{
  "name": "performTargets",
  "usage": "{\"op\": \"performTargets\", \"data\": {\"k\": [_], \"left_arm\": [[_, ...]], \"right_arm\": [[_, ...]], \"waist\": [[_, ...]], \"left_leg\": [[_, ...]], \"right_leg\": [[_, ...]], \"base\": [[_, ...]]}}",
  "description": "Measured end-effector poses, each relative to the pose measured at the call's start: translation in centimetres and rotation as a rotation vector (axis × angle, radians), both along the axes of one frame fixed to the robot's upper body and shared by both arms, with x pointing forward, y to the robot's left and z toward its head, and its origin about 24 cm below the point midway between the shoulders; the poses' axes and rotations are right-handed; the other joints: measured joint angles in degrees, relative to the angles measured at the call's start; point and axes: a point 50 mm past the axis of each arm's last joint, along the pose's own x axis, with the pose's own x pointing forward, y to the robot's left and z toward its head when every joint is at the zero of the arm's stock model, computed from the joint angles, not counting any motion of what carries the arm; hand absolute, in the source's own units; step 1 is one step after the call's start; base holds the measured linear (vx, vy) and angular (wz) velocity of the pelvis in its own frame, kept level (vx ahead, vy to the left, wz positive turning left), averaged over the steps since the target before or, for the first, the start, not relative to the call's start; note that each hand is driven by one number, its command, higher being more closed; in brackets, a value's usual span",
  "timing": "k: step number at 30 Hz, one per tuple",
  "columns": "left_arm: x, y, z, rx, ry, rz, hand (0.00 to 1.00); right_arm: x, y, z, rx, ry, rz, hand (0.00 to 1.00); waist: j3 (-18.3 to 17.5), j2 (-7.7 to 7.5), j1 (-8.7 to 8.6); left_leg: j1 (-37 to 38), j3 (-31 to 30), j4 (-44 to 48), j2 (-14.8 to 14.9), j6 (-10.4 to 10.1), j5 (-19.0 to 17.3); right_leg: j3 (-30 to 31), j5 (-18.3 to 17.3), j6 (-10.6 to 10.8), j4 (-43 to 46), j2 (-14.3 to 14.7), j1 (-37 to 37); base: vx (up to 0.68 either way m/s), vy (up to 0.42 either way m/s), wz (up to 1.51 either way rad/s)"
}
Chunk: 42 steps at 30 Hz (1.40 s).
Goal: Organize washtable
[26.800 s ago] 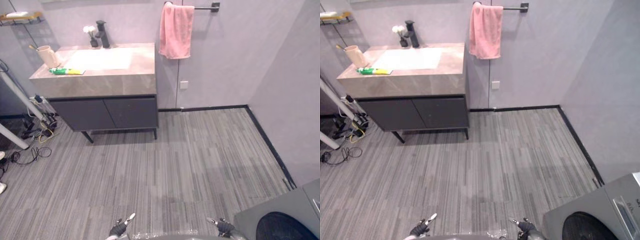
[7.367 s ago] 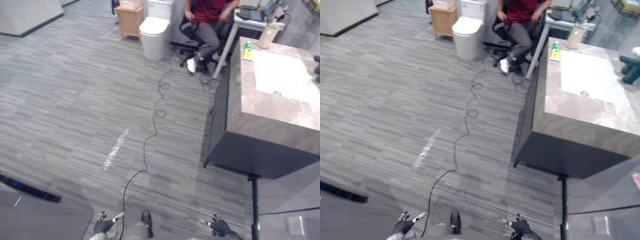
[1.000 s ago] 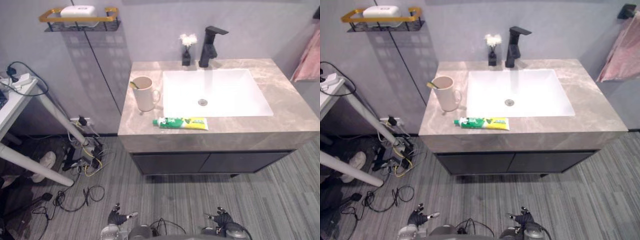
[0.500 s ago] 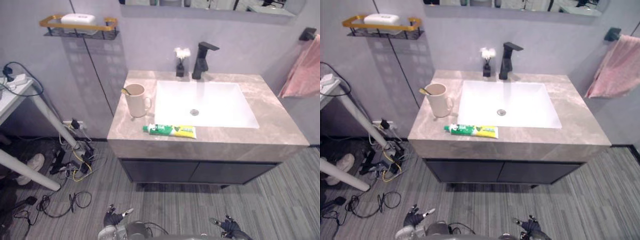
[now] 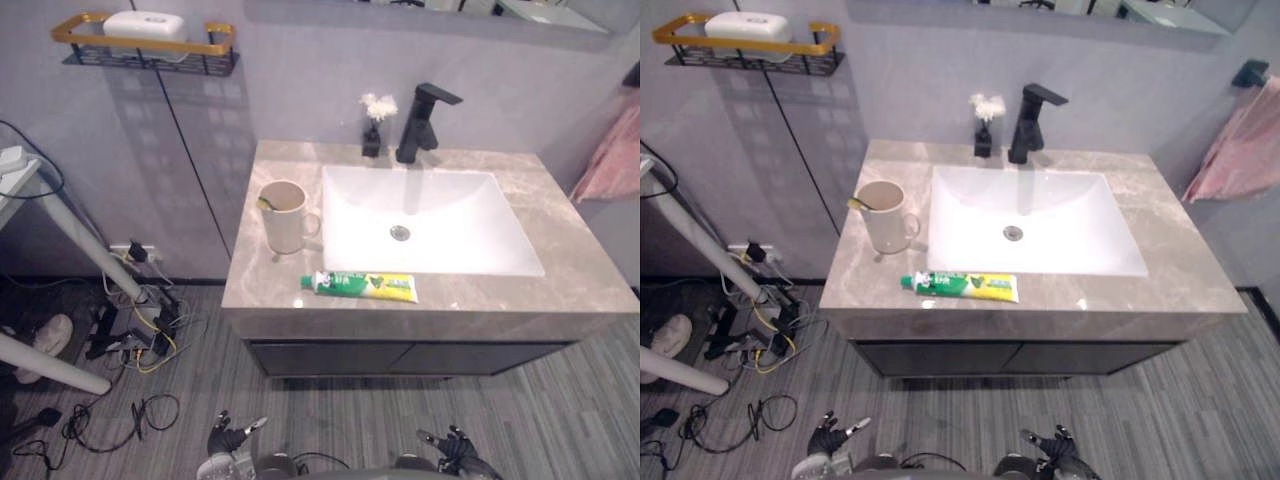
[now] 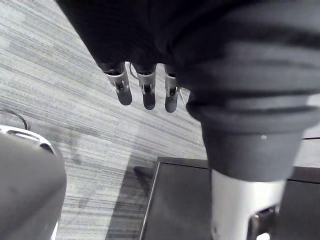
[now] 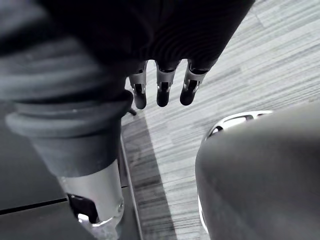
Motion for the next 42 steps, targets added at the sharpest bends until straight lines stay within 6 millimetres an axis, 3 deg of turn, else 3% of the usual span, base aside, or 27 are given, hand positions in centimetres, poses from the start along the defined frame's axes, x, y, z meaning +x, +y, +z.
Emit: {"op": "performTargets", "data": {"k": [1,3,4,6,8,10,13,17,26,32,33,42], "left_arm": [[-0.1,0.0,0.0,0.0,0.002,0.002,0.0],[-0.3,0.5,0.0,0.011,0.005,0.007,0.0],[-0.6,0.7,-0.1,0.012,0.016,0.02,0.0],[-0.8,0.2,-0.2,-0.004,0.022,0.037,0.0],[-1.1,-0.4,-0.5,-0.028,0.031,0.064,0.0],[-1.4,-0.9,-0.7,-0.046,0.043,0.066,0.0],[-1.5,-1.2,-0.7,-0.052,0.046,0.069,0.0],[-1.8,-0.7,-0.7,-0.041,0.052,0.07,0.0],[-2.0,1.1,-0.7,0.004,0.075,0.053,0.0],[-2.1,1.2,-0.7,0.005,0.08,0.052,0.0],[-4.3,1.6,-1.1,0.017,0.152,0.03,0.0],[-4.4,1.5,-1.2,0.008,0.153,0.045,0.0]], "right_arm": [[0.0,0.2,0.0,0.006,-0.001,-0.001,0.0],[-0.4,0.8,-0.2,0.022,0.014,-0.007,0.0],[-1.1,0.9,-0.5,0.032,0.041,-0.015,0.0],[-1.6,0.6,-0.5,0.024,0.05,-0.018,0.0],[-1.7,-0.1,-0.5,0.009,0.05,-0.022,0.0],[-2.1,-0.6,-0.5,0.002,0.065,-0.032,0.0],[-2.7,-1.2,-0.6,-0.006,0.084,-0.05,0.0],[-3.4,-1.7,-0.7,-0.014,0.112,-0.056,0.0],[-4.5,-0.8,-1.2,0.014,0.159,-0.046,0.0],[-4.6,-0.8,-1.2,0.009,0.167,-0.019,0.0],[-5.2,-2.0,-1.2,-0.021,0.194,-0.009,0.0],[-5.3,-2.0,-1.2,-0.017,0.194,-0.016,0.0]], "waist": [[-0.1,-0.06,0.01],[-1.2,-1.67,0.22],[-2.5,-2.0,0.92],[-4.0,-1.63,1.29],[-4.4,-0.34,1.1],[-5.0,0.5,1.16],[-5.3,0.46,1.13],[-5.3,-0.14,1.17],[-5.4,-2.51,1.02],[-5.0,-1.94,0.8],[-3.9,-0.02,-0.21],[-3.9,-0.13,-0.22]], "left_leg": [[0.3,-0.1,0.0,0.5,-0.1,0.1],[0.7,0.2,-0.2,0.0,-1.5,-0.1],[0.8,0.7,-0.4,0.2,-2.8,-0.2],[1.1,1.1,-1.9,1.1,-4.0,0.5],[3.0,1.2,-5.8,1.7,-6.3,2.1],[4.9,1.1,-8.9,1.8,-7.3,3.6],[6.8,0.1,-12.5,1.7,-7.9,5.4],[7.7,-0.2,-15.1,0.8,-7.8,6.7],[8.2,-0.4,-15.1,-1.2,-6.9,6.2],[8.6,-0.5,-15.1,-1.8,-6.6,6.1],[8.6,-0.9,-15.7,-2.1,-6.1,6.5],[8.6,-0.8,-15.7,-2.1,-6.1,6.5]], "right_leg": [[0.0,0.6,-0.1,-2.4,0.0,0.1],[0.0,7.3,0.8,-9.8,-0.4,0.6],[0.3,7.7,3.0,-13.4,0.2,1.6],[0.0,7.7,2.9,-17.7,1.6,3.2],[-1.0,7.8,2.9,-22.6,3.3,5.6],[-1.3,7.8,2.9,-24.1,4.3,7.0],[-2.7,7.8,2.8,-26.3,5.3,9.3],[-2.9,8.6,2.1,-27.8,5.6,9.6],[-2.5,10.5,1.1,-30.2,4.3,10.8],[-2.5,10.8,0.7,-30.3,3.8,11.4],[-2.5,11.5,0.8,-31.3,3.8,11.7],[-2.4,11.5,0.8,-31.3,3.8,11.6]], "base": [[0.12,-0.129,0.15],[0.12,-0.196,-0.05],[0.09,-0.189,-0.25],[0.12,-0.191,-0.26],[0.11,-0.22,-0.15],[0.05,-0.135,0.01],[0.02,-0.081,0.19],[0.01,-0.011,0.06],[-0.01,0.045,-0.01],[-0.04,0.027,0.0],[0.0,0.0,0.0],[0.0,0.0,0.0]]}}
